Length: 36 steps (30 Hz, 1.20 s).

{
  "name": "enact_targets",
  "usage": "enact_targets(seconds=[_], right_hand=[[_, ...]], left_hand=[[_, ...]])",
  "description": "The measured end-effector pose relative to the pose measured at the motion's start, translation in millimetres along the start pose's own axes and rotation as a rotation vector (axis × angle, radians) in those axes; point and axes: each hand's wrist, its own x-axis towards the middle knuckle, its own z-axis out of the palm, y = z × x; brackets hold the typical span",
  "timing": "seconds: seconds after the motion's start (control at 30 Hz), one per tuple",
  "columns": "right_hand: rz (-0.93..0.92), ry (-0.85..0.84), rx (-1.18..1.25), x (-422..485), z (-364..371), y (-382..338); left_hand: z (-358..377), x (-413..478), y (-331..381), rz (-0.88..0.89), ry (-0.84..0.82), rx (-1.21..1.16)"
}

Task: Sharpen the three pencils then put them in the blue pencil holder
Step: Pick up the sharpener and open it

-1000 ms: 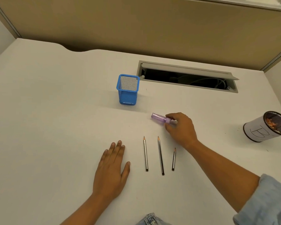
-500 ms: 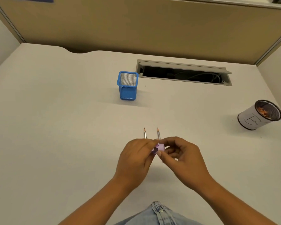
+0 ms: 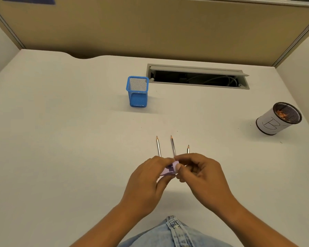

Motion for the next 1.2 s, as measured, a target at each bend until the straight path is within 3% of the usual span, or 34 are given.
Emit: enact_targets(seconds=[0.17,0.27,0.57,0.83,1.03,1.2], right_hand=[[-0.048,-0.116,0.004,0.4,-6.7,-13.3],[-0.032,-0.124,-0.027,2.9,-8.3,-19.2],[0.0,-0.153,0.021,5.7,-5.0,-25.4],[-0.009,-0.155,-0.11,7.3,-8.4,-25.5],[-0.137,-0.116,-0.343,7.0,-6.8,-22.6],[0.111,-0.09,-0.012,13.3,-8.4,-19.9]], left_hand=[[-9.0,1.8,6.6,-0.159,-0.052,-0.194],[-12.4,4.5,9.5,-0.124,-0.121,-0.234],[-27.9,9.7,13.0,-0.101,-0.112,-0.115],[-28.8,8.4,7.7,-0.083,-0.103,-0.022],[-23.3,6.7,9.6,-0.103,-0.116,-0.068],[-23.6,3.2,9.4,-0.144,-0.133,-0.116]])
